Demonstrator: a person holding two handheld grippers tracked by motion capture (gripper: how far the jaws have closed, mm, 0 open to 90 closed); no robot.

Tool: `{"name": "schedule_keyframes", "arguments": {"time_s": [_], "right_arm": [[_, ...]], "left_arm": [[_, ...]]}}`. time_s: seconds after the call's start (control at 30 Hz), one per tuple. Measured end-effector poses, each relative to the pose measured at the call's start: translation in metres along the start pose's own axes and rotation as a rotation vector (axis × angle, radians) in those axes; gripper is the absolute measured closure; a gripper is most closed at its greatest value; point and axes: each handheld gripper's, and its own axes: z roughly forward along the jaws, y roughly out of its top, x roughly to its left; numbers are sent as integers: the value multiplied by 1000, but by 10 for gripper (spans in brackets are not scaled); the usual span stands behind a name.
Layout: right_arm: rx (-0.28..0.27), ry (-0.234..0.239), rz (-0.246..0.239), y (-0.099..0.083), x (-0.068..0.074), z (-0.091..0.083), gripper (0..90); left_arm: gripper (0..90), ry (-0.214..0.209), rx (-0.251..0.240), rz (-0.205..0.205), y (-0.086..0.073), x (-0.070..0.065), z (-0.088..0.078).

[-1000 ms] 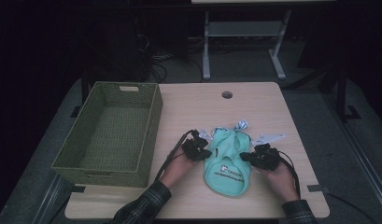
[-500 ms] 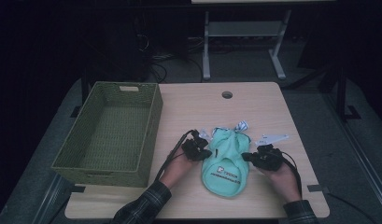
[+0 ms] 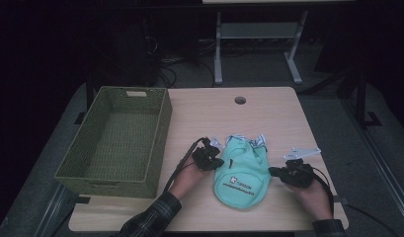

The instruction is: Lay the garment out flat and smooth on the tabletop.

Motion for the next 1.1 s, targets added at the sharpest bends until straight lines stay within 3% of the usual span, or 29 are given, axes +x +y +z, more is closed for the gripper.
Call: {"name": "schedule_keyframes", "arguments": {"time_s": [0.1,0.23,0.57,0.7,0.83,1.03,1.1], "right_arm": [[-43,5,13,3,-3,-4,820],[-76,-13,6,17,-11,1,822],[-82,-43,46,48,-34,35,899],[-67,-29,57,52,-36,48,899],[-46,-44,48,53,-38,61,900],[-39,-111,9,56,-48,64,900],[-22,-174,-13,58,-52,66,900]], "left_arm": [[898,-4,-3,-5,0,0,0],[898,-10,0,-7,0,1,0],[898,-16,-5,-17,-1,2,0],[898,-18,-6,-18,-1,2,0],[898,-15,-5,-14,0,2,0],[898,-14,-2,-8,0,2,0],[898,-14,1,-7,0,2,0]]}}
